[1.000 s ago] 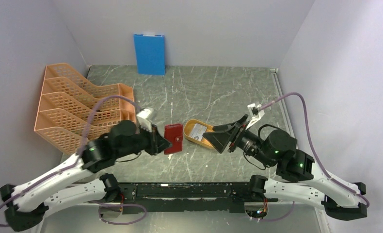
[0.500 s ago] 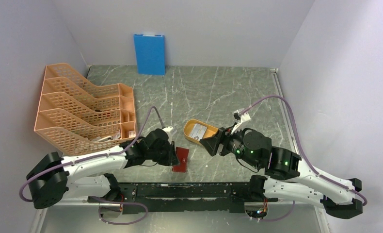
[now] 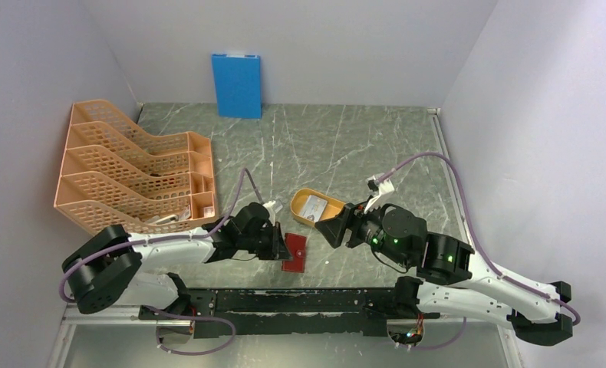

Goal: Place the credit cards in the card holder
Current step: Place the card holder at the center of the board.

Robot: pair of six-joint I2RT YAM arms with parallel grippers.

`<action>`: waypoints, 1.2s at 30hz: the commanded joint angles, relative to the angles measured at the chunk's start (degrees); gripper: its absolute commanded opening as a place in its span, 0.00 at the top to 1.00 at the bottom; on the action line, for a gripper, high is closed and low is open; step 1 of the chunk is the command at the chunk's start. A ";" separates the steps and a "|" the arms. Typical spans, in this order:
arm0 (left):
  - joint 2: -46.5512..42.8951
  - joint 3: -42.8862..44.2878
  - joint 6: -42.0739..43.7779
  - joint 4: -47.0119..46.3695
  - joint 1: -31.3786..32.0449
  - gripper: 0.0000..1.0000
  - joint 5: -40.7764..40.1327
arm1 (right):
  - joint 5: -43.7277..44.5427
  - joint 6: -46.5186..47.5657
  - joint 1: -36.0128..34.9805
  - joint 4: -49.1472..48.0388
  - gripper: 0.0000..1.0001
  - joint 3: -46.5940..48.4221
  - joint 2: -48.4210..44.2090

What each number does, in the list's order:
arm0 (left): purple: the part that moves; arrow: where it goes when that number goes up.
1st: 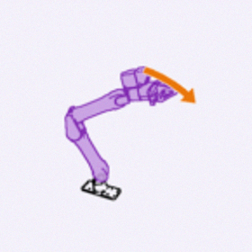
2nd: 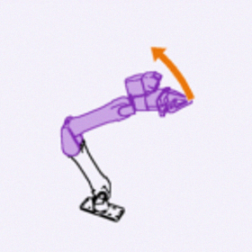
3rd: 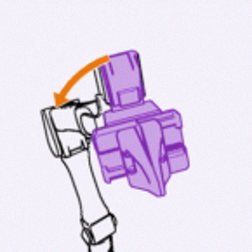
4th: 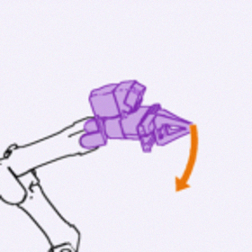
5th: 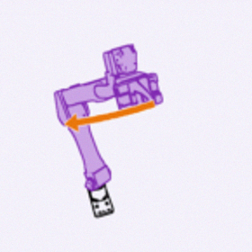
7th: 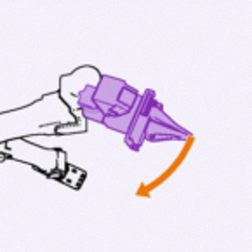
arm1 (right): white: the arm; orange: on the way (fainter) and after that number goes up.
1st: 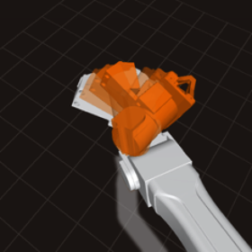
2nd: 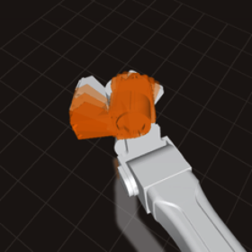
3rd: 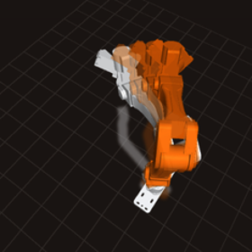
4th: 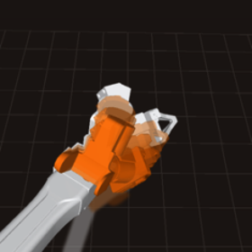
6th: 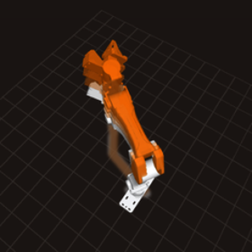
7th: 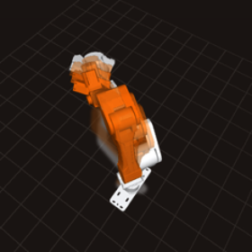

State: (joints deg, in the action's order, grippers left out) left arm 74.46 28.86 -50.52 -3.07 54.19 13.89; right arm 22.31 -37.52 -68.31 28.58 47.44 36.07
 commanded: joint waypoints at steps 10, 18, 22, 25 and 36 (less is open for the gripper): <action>3.31 -0.07 1.36 6.91 -2.17 0.69 -3.33 | 0.52 -0.88 0.02 -0.27 0.30 -0.59 -1.22; 1.58 1.92 2.68 12.78 -2.16 0.46 -8.68 | 0.16 -0.63 0.03 -0.63 0.30 -0.73 -0.57; 1.73 2.42 3.12 13.44 -2.22 0.46 -9.23 | 0.19 -0.67 0.02 -0.59 0.30 -0.77 -0.67; 2.07 2.67 3.26 13.43 -2.18 0.45 -9.52 | 0.28 -0.78 0.02 -0.45 0.30 -0.83 -0.87; 0.19 3.61 5.09 16.08 -2.25 0.39 -12.74 | 1.12 -0.58 0.02 0.37 0.30 -1.07 -0.57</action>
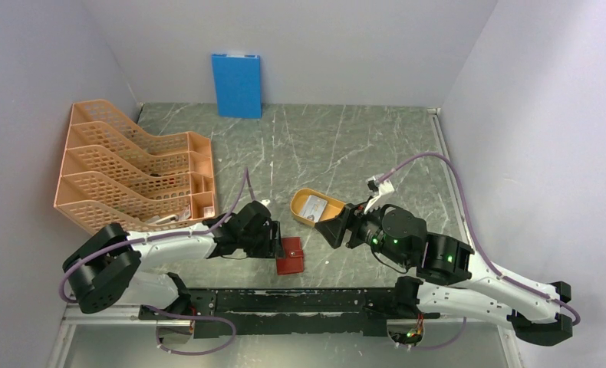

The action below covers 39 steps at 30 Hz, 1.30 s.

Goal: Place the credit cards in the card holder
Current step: Place the card holder at the center of the board, then reset both arms

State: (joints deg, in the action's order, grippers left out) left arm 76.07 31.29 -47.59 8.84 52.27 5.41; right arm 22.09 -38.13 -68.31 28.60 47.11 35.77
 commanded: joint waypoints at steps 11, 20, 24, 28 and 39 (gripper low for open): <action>-12.39 10.63 5.10 17.96 -0.31 0.03 -14.35 | 9.07 -7.10 0.04 3.36 0.22 2.72 1.57; -19.21 26.50 15.66 26.05 -0.24 0.03 -22.62 | 27.32 0.31 0.08 0.34 0.00 10.72 10.92; -19.69 37.04 19.93 30.85 -0.32 0.03 -28.28 | 34.02 13.66 0.14 -3.11 0.00 22.39 17.50; -21.78 45.46 23.33 32.34 -0.27 0.03 -31.11 | 34.81 24.05 0.13 -6.18 0.00 31.65 19.36; -29.31 43.13 24.37 31.15 -0.24 0.03 -36.69 | 45.39 27.43 0.11 -15.51 0.00 27.72 13.37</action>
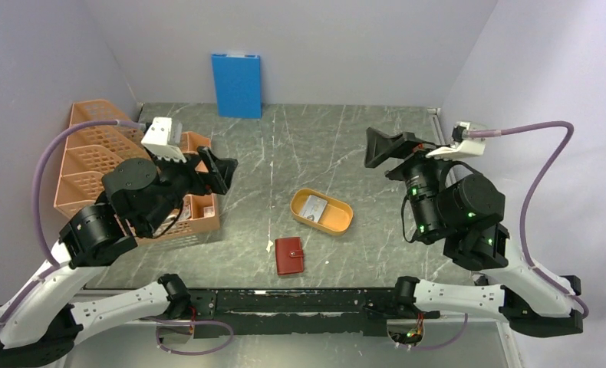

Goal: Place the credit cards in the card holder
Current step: Reset both arms

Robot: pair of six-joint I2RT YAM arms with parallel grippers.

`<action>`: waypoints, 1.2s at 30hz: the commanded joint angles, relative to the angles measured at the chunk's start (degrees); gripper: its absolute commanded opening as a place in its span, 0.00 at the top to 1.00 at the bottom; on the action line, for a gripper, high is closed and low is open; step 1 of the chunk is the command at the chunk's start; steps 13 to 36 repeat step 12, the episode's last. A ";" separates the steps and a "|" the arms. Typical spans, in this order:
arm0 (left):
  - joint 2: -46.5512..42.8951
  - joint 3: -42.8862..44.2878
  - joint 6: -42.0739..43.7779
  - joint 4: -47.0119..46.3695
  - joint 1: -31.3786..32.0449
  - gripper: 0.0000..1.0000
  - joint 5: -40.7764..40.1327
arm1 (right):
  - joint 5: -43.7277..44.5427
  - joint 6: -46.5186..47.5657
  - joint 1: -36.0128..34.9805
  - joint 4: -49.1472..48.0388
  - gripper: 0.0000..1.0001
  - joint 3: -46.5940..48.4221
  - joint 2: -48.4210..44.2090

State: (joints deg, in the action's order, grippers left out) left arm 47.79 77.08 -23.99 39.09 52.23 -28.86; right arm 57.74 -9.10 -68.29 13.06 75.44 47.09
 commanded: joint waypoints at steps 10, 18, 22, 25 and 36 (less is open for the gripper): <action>-2.69 -4.62 0.38 -0.78 -0.24 0.03 -1.60 | 8.67 1.48 0.13 -2.21 0.00 -3.71 2.33; -3.22 -5.21 0.60 -1.38 -0.23 0.03 -1.64 | 11.86 -0.11 0.13 1.12 0.00 -2.08 3.90; -3.22 -5.21 0.60 -1.38 -0.23 0.03 -1.64 | 11.86 -0.11 0.13 1.12 0.00 -2.08 3.90; -3.22 -5.21 0.60 -1.38 -0.23 0.03 -1.64 | 11.86 -0.11 0.13 1.12 0.00 -2.08 3.90; -3.22 -5.21 0.60 -1.38 -0.23 0.03 -1.64 | 11.86 -0.11 0.13 1.12 0.00 -2.08 3.90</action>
